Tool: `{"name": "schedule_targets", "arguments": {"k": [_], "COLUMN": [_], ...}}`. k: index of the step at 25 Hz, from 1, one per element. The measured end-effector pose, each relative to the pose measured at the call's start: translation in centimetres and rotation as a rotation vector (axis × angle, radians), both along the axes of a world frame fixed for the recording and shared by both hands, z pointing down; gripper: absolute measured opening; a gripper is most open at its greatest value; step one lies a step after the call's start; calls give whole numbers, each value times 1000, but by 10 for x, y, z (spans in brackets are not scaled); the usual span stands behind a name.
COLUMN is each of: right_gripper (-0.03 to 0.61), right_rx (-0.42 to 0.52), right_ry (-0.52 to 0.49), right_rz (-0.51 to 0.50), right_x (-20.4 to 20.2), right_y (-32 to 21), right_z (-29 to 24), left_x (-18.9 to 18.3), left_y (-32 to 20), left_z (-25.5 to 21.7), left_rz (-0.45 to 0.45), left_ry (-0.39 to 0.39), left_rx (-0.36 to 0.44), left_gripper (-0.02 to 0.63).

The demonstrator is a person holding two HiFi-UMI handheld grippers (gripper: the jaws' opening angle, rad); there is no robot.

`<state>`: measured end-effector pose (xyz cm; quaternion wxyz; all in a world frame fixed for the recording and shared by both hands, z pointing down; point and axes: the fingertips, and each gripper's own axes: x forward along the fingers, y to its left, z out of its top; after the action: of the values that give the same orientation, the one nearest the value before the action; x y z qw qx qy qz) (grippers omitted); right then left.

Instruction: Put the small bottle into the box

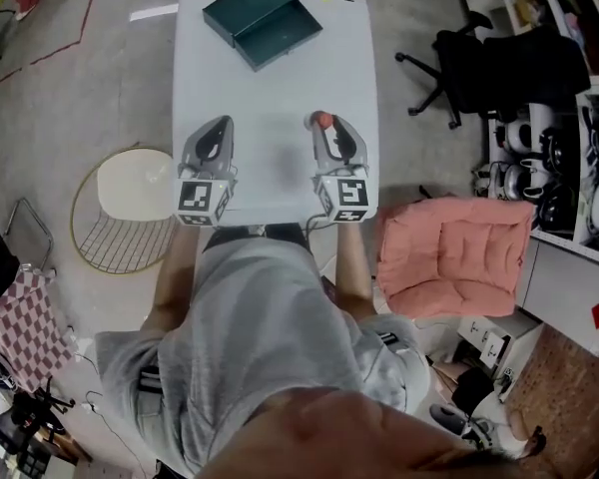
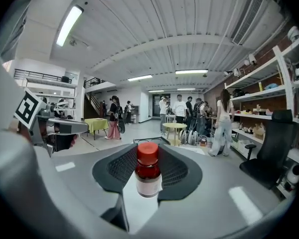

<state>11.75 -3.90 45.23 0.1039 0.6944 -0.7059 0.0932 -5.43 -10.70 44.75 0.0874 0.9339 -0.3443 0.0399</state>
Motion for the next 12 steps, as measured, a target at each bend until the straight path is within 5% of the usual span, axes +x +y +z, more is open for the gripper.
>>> {"name": "schedule_targets", "arguments": {"k": [12], "right_gripper": [132], "right_rx": [-5], "right_ry": [-15], "right_rz": [-188], "right_x": [-20], "right_y": [-78], "right_z": [12], "left_x": [-16], "left_y": [-43], "left_z": [18], "left_rz": [-150], "left_ry": [-23], "left_rx": [-24], "left_gripper": [11]}}
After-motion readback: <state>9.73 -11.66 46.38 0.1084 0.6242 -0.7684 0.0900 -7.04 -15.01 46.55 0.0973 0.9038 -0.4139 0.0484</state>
